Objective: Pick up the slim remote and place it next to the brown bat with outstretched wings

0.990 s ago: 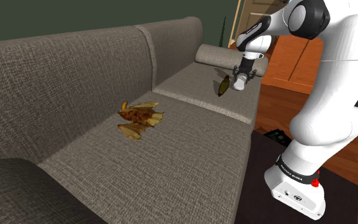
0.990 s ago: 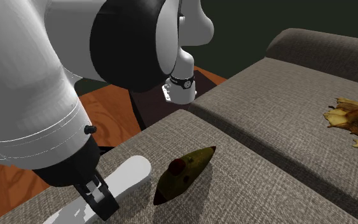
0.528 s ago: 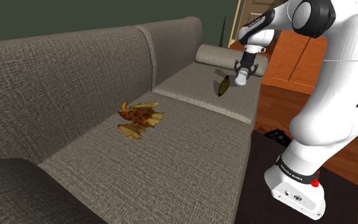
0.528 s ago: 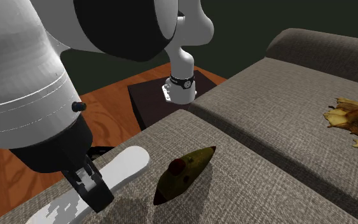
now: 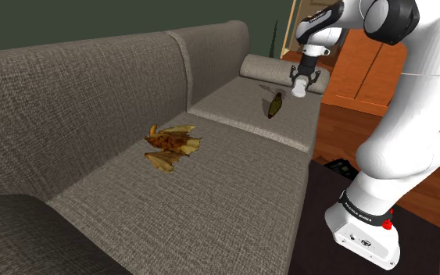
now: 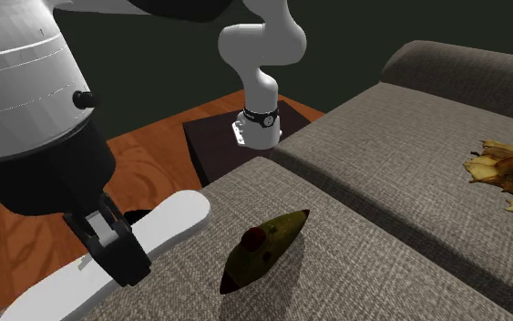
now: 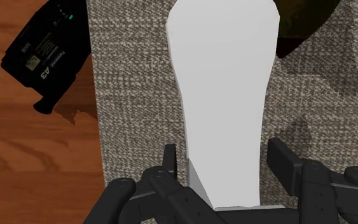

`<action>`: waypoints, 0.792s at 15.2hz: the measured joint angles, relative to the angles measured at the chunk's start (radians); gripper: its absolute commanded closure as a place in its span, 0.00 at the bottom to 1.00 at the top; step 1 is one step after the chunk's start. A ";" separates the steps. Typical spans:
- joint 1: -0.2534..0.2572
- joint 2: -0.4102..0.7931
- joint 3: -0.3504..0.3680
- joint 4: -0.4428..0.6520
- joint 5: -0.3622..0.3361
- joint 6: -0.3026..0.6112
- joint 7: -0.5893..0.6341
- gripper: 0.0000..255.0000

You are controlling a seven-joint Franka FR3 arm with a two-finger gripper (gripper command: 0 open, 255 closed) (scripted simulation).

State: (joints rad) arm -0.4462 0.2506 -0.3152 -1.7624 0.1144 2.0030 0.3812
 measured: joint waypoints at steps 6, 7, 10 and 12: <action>0.000 -0.019 -0.003 0.054 -0.009 -0.072 0.006 1.00; -0.001 -0.021 -0.004 0.067 -0.010 -0.086 0.007 1.00; 0.019 -0.059 0.004 0.033 -0.024 -0.087 0.036 1.00; 0.046 -0.103 0.016 -0.023 -0.039 -0.072 0.076 1.00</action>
State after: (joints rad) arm -0.4005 0.1476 -0.2990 -1.7854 0.0749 1.9310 0.4573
